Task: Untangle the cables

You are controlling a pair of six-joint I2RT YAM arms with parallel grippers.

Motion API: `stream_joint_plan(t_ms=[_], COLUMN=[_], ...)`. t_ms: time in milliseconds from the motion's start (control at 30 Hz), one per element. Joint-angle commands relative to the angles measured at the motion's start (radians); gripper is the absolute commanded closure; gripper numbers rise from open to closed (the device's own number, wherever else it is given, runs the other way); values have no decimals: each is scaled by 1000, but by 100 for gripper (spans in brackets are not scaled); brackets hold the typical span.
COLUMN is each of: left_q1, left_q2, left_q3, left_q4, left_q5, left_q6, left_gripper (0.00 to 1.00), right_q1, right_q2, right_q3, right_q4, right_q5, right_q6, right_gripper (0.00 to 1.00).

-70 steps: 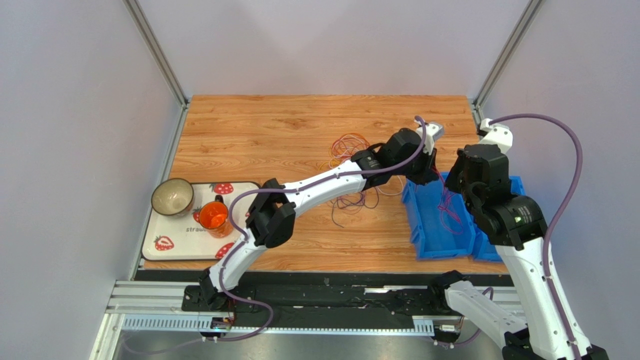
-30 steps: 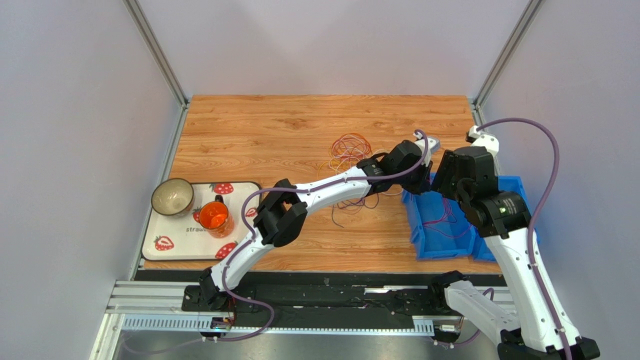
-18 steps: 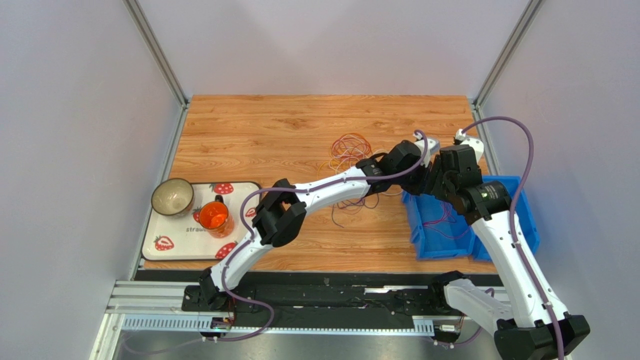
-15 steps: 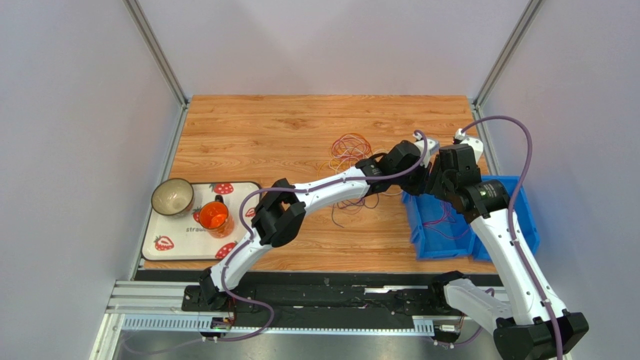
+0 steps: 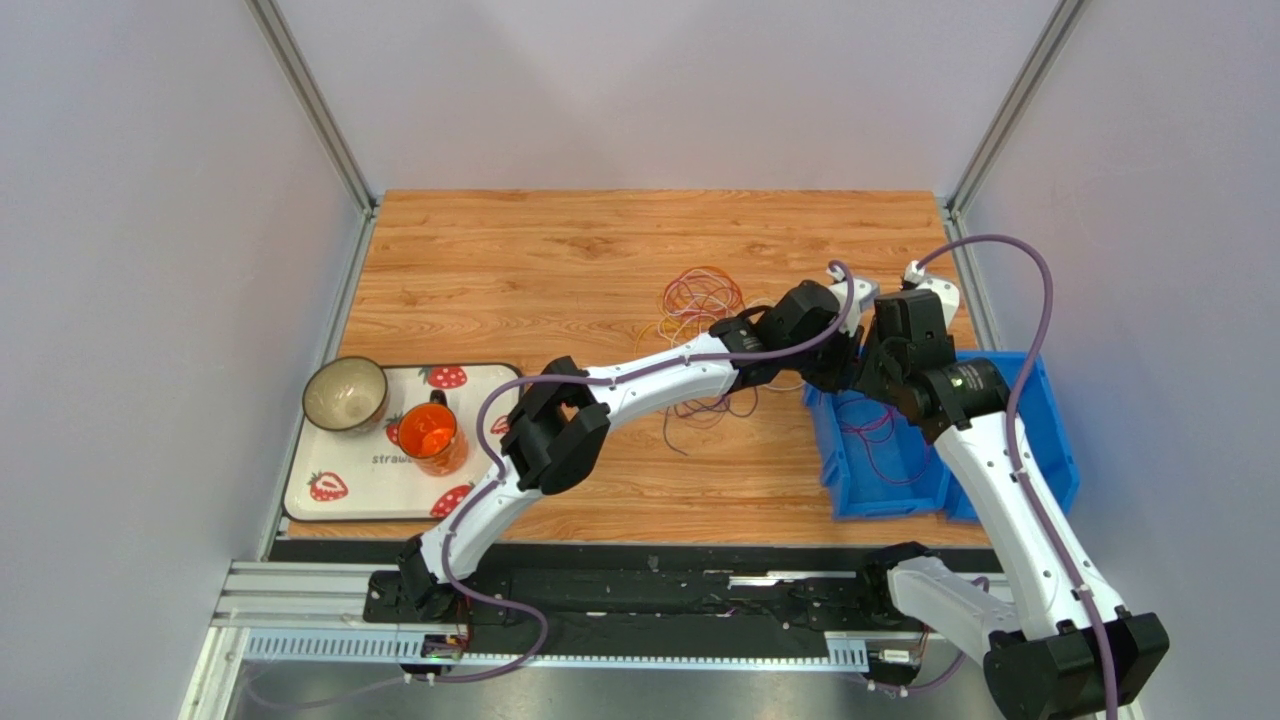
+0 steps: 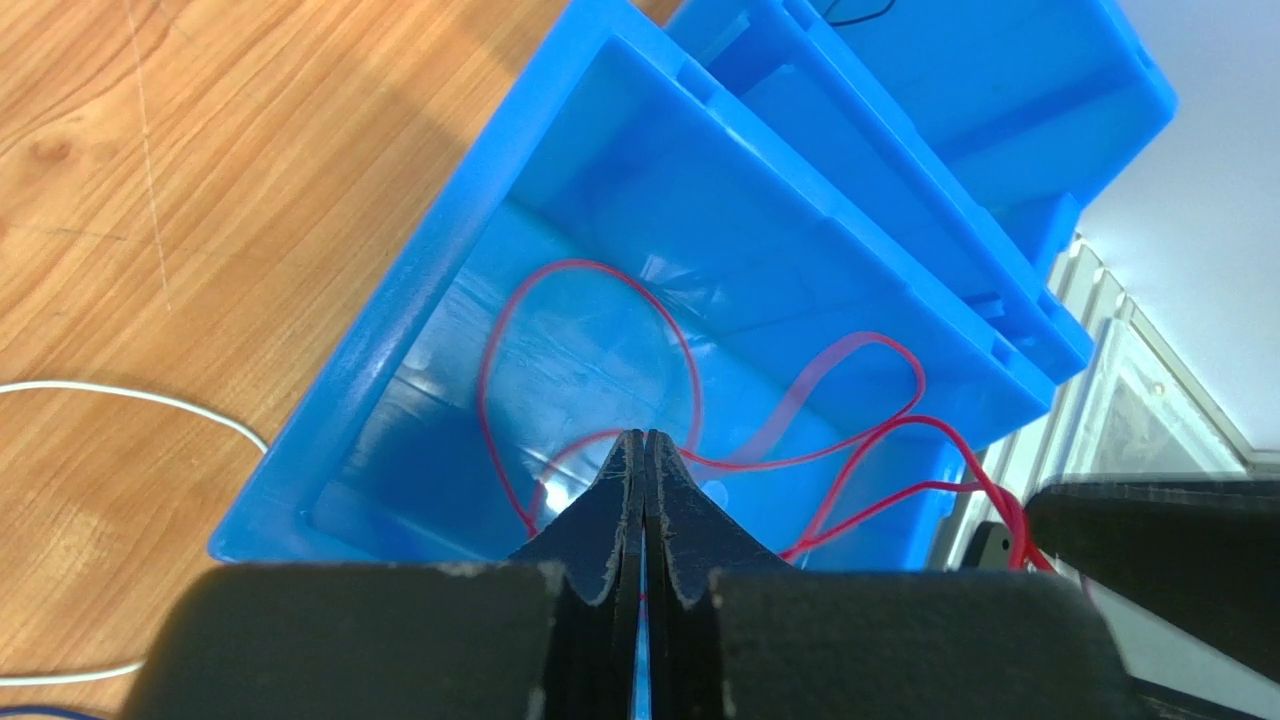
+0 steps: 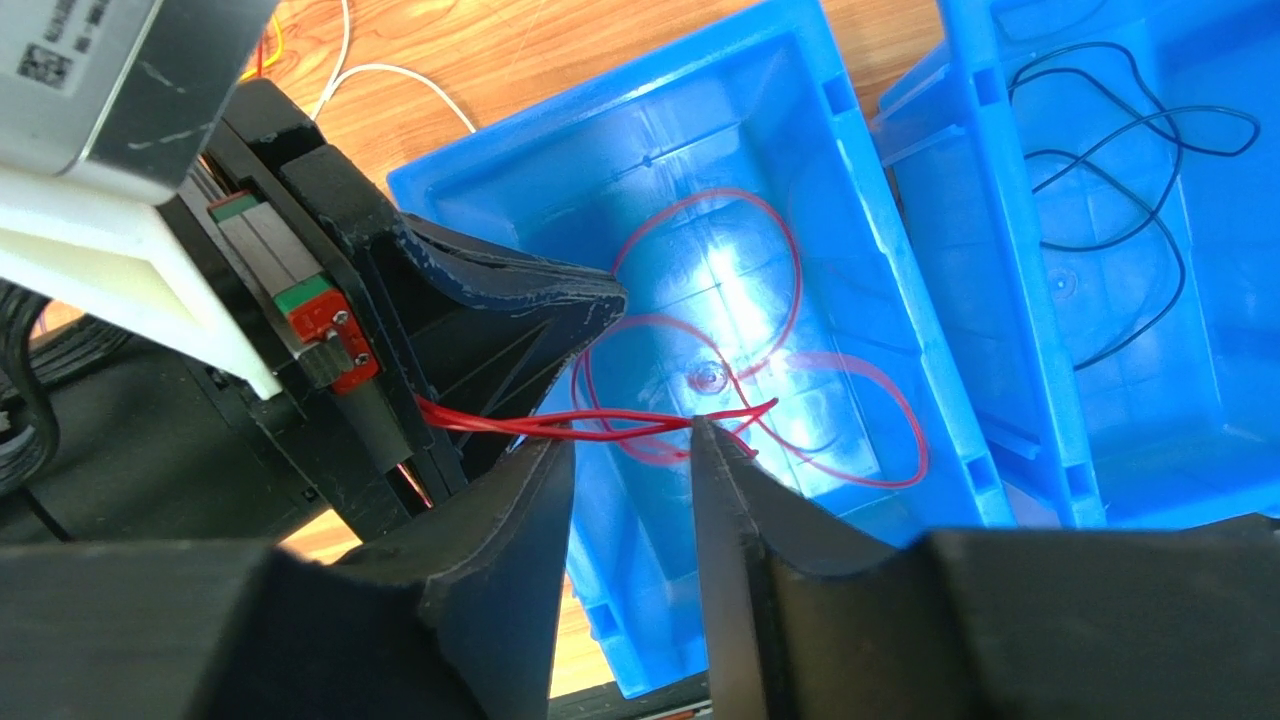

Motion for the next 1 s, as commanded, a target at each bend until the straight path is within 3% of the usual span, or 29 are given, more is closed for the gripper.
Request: stream_joint_plan(t_ms=[0, 133, 400, 600, 733, 967], left_q1=[5, 28, 79, 91, 93, 96], left_q2=[-76, -67, -18, 16, 42, 40], left_q3=[4, 27, 137, 182, 254, 253], left_q4=[40, 3, -135, -155, -236, -250], left_q5=[63, 137, 335, 462, 501, 550], left_q6=[16, 5, 11, 35, 91, 108], left_gripper=[100, 100, 100, 100, 100, 100], right_q1=[-6, -6, -1, -1, -1, -1], right_q2=[-28, -37, -68, -102, -126, -131], right_q3=[8, 3, 24, 14, 5, 17], right_q4=[45, 43, 11, 43, 61, 69], right_q5=[-9, -2, -17, -141, -215, -253], right_q6=[-16, -23, -19, -42, -68, -85], right_gripper=[56, 49, 52, 52, 51, 50])
